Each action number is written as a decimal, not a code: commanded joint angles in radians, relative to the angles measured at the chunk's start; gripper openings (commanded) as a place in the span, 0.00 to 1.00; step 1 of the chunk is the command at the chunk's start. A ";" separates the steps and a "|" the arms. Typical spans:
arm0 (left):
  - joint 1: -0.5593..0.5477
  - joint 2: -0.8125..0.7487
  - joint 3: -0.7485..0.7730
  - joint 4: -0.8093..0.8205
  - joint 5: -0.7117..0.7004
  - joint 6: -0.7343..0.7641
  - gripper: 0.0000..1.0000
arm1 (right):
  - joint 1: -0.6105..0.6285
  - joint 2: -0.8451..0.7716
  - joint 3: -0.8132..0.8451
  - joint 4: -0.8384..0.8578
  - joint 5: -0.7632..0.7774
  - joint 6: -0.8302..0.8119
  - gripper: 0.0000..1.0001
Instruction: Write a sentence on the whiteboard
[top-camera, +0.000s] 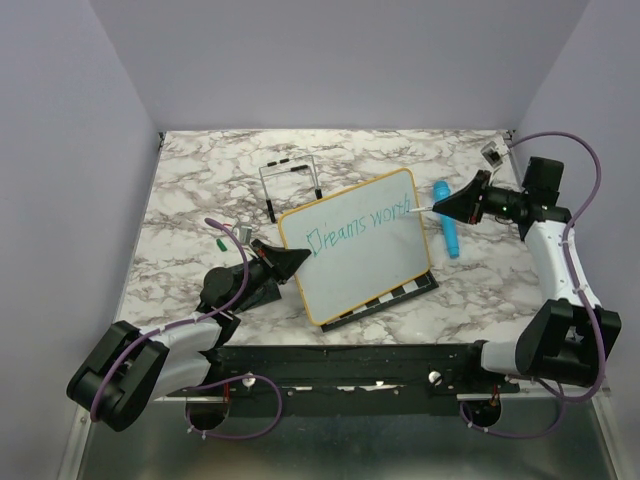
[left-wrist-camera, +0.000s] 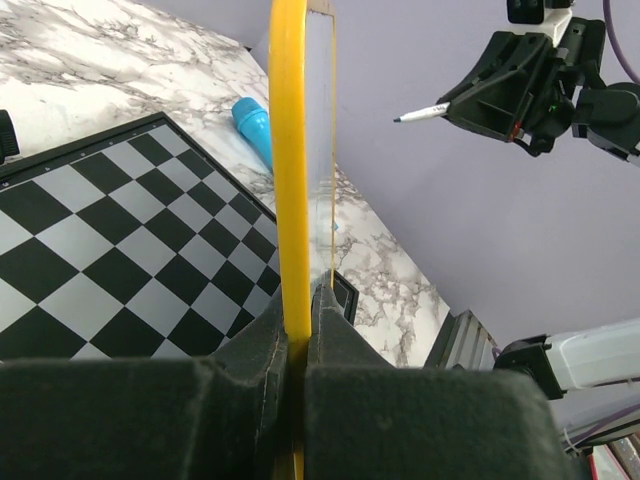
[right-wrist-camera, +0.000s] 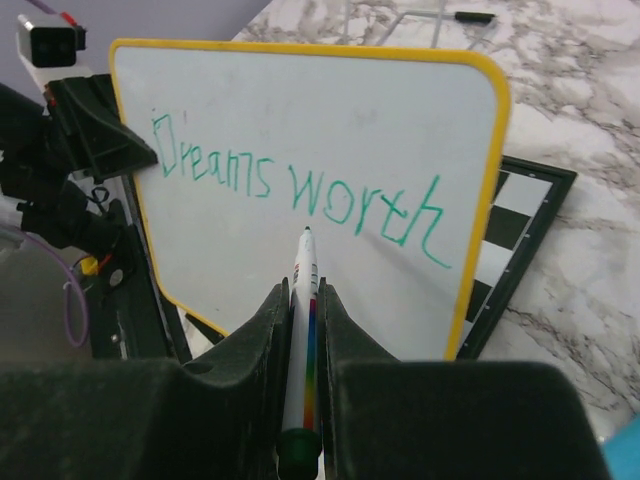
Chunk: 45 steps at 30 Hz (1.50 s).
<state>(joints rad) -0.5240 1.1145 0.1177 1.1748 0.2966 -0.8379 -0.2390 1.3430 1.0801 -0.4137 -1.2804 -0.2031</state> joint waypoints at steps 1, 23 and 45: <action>-0.007 0.021 0.000 -0.063 0.036 0.097 0.00 | 0.075 -0.073 -0.055 0.013 -0.047 -0.022 0.01; -0.010 -0.039 0.002 -0.118 -0.022 0.054 0.00 | 0.451 -0.229 -0.029 -0.073 0.089 -0.147 0.01; -0.016 -0.064 -0.020 -0.078 -0.066 0.008 0.00 | 0.524 -0.222 -0.192 0.125 0.058 -0.038 0.01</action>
<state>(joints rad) -0.5327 1.0554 0.1146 1.0889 0.2432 -0.8883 0.2642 1.1191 0.9215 -0.3679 -1.2137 -0.2878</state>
